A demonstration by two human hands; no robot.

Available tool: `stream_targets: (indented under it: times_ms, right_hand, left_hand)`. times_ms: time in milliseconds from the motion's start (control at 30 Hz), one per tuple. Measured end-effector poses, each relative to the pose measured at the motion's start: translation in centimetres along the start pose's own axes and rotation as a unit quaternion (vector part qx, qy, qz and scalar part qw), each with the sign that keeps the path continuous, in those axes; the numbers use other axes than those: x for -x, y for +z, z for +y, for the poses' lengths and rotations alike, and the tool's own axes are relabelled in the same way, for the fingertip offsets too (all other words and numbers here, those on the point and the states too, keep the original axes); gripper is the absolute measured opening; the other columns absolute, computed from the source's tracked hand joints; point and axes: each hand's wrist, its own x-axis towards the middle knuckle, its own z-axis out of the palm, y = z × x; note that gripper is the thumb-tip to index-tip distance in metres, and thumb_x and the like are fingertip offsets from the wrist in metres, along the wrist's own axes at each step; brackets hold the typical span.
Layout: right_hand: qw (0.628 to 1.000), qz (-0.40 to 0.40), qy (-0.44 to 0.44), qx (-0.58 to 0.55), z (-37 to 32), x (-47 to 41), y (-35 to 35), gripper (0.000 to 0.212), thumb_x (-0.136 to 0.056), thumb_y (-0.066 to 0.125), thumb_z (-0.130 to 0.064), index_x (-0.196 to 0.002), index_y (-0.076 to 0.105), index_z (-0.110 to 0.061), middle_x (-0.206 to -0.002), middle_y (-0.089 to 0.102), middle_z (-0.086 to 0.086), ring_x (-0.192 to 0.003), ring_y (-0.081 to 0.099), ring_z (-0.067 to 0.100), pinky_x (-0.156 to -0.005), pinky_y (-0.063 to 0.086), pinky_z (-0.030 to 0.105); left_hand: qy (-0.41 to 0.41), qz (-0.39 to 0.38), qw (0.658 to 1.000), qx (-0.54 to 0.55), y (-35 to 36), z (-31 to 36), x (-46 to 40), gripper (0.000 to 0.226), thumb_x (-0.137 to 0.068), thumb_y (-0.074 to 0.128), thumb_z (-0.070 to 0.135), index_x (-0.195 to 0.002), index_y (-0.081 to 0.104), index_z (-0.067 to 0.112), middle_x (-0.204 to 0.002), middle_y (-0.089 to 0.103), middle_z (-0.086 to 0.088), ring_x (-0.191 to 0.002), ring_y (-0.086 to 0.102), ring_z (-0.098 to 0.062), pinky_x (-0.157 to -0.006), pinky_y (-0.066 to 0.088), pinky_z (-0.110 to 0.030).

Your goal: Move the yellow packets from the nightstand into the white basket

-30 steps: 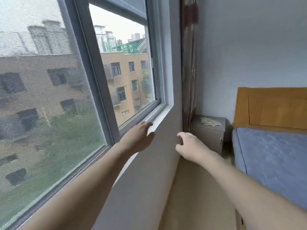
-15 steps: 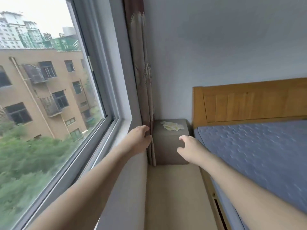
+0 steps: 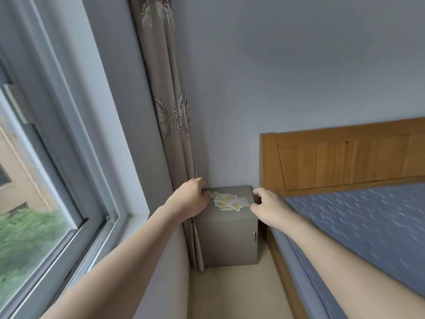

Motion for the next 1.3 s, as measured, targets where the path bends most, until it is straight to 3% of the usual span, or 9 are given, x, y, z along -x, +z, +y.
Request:
stream_targets:
  times_ms: [133,267,500,667,800,900,1033,1133,1300]
  right_hand:
    - [1.000,-0.021,-0.001,0.019,1.5,-9.0,1.0,0.052,-0.096,0.043,-0.023,-0.147,0.034,-0.017,-0.149,0.041,0.004,-0.121,0.052,0.021,-0.090,0.044,0.030]
    - [0.999,-0.034,0.029,0.031,4.4,-19.0,2.3,0.055,-0.096,0.045,-0.023,-0.149,0.033,-0.014,-0.149,0.041,0.005,-0.126,0.049,0.024,-0.099,0.045,0.037]
    - [0.996,-0.043,0.074,0.039,8.0,-35.5,2.4,0.047,-0.096,0.046,-0.022,-0.141,0.040,-0.010,-0.144,0.045,0.009,-0.127,0.047,0.027,-0.103,0.043,0.038]
    - [0.993,-0.044,0.088,0.065,11.3,-46.4,2.8,0.048,-0.095,0.046,-0.025,-0.141,0.041,-0.013,-0.138,0.049,0.008,-0.115,0.055,0.025,-0.092,0.048,0.036]
    - [0.991,-0.067,0.100,0.065,14.6,-55.2,5.1,0.033,-0.090,0.045,-0.024,-0.119,0.052,-0.011,-0.117,0.057,0.009,-0.098,0.059,0.026,-0.079,0.052,0.036]
    - [0.988,-0.099,0.105,0.058,17.0,-61.5,8.0,0.028,-0.089,0.049,-0.024,-0.112,0.054,-0.009,-0.113,0.060,0.006,-0.096,0.061,0.024,-0.074,0.047,0.030]
    - [0.977,-0.154,0.127,0.080,20.1,-69.0,14.2,0.025,-0.087,0.050,-0.025,-0.107,0.055,-0.009,-0.111,0.060,0.010,-0.089,0.059,0.024,-0.068,0.041,0.029]
    - [0.964,-0.192,0.159,0.092,22.7,-73.5,20.5,0.025,-0.086,0.049,-0.025,-0.108,0.051,-0.013,-0.109,0.058,0.005,-0.087,0.055,0.020,-0.068,0.042,0.029]
    - [0.940,-0.253,0.213,0.080,28.9,-80.5,30.7,0.025,-0.084,0.050,-0.027,-0.107,0.052,-0.017,-0.105,0.060,0.002,-0.089,0.058,0.019,-0.059,0.037,0.024]
  left_hand:
    - [0.001,-0.030,1.000,0.005,2.7,-2.3,-8.6,0.014,-0.092,0.046,0.026,-0.098,0.055,0.018,-0.109,0.061,-0.004,-0.106,0.055,-0.027,-0.080,0.043,-0.032]
    - [-0.004,-0.050,0.999,0.003,6.7,-4.7,-18.4,0.036,-0.096,0.048,0.027,-0.128,0.055,0.012,-0.122,0.060,-0.008,-0.116,0.054,-0.029,-0.091,0.044,-0.031]
    - [-0.043,-0.102,0.991,0.080,13.4,-6.2,-38.2,0.042,-0.094,0.050,0.028,-0.134,0.053,0.015,-0.136,0.056,-0.008,-0.116,0.058,-0.026,-0.085,0.041,-0.023]
    - [-0.079,-0.158,0.981,0.076,19.1,-5.2,-47.8,0.033,-0.096,0.045,0.019,-0.125,0.058,0.007,-0.129,0.059,-0.012,-0.116,0.057,-0.028,-0.090,0.044,-0.026]
    - [-0.125,-0.192,0.970,0.085,23.6,-6.3,-54.1,0.039,-0.093,0.045,0.023,-0.130,0.057,0.015,-0.134,0.057,-0.006,-0.120,0.055,-0.025,-0.096,0.043,-0.026]
    - [-0.162,-0.189,0.961,0.118,26.1,-7.4,-59.3,0.037,-0.095,0.048,0.021,-0.130,0.056,0.009,-0.132,0.058,-0.008,-0.117,0.058,-0.024,-0.088,0.043,-0.023]
    - [-0.182,-0.206,0.954,0.123,31.5,-10.5,-65.6,0.034,-0.096,0.048,0.017,-0.128,0.057,0.009,-0.126,0.059,-0.008,-0.086,0.054,-0.006,-0.071,0.042,-0.017]
    - [-0.203,-0.245,0.944,0.085,37.7,-13.6,-69.3,0.027,-0.092,0.046,0.019,-0.117,0.056,0.016,-0.111,0.056,0.000,-0.096,0.052,-0.016,-0.081,0.042,-0.024]
    - [-0.305,-0.274,0.906,0.111,50.6,-19.2,-73.2,0.045,-0.088,0.051,0.023,-0.130,0.048,0.009,-0.124,0.056,-0.009,-0.105,0.058,-0.026,-0.081,0.049,-0.033]
